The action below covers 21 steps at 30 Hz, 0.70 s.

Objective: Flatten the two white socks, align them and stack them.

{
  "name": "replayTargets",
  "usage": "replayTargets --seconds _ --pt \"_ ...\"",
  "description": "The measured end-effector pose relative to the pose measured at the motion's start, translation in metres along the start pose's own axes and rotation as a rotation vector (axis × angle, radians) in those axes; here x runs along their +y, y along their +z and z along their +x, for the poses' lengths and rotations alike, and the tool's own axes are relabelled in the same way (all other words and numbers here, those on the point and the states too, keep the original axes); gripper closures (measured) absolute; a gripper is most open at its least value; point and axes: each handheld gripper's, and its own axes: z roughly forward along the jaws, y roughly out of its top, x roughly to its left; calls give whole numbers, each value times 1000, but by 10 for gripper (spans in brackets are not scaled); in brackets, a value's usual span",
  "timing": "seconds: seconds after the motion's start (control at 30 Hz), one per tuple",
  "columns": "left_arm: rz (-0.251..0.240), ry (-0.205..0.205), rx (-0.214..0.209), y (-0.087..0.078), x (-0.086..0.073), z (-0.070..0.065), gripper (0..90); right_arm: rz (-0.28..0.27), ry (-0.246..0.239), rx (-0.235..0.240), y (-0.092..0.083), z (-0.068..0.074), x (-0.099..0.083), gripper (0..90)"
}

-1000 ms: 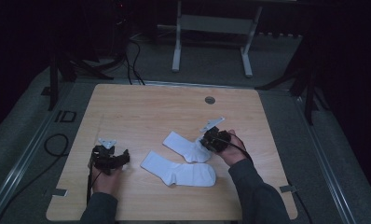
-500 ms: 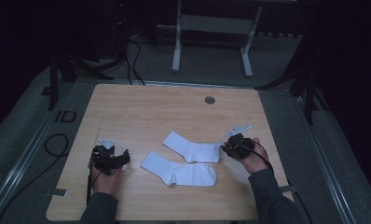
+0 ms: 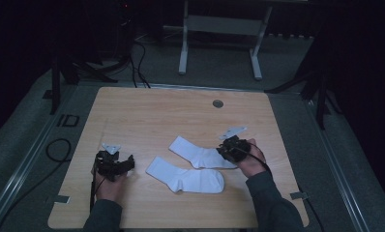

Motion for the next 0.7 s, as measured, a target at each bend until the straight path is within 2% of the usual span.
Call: replayTargets --seconds 0.03,0.07,0.13,0.3,0.4,0.53,0.6,0.7 --pt "0 0 0 0 0 0 213 10 -16 11 6 5 4 841" --pt "0 0 0 0 0 0 213 10 -16 11 6 5 4 841" --pt "0 0 0 0 0 0 213 26 -46 38 25 19 15 888" --pt "2 3 0 0 0 0 213 36 -67 81 48 36 32 896" --pt "2 3 -1 0 0 0 212 60 -87 99 61 43 36 896" --pt "2 4 -1 0 0 0 212 108 -92 108 75 46 32 897" --pt "2 3 -1 0 0 0 212 100 -75 117 74 43 30 896" --pt "2 3 -1 0 0 0 212 123 -94 96 71 40 27 895"
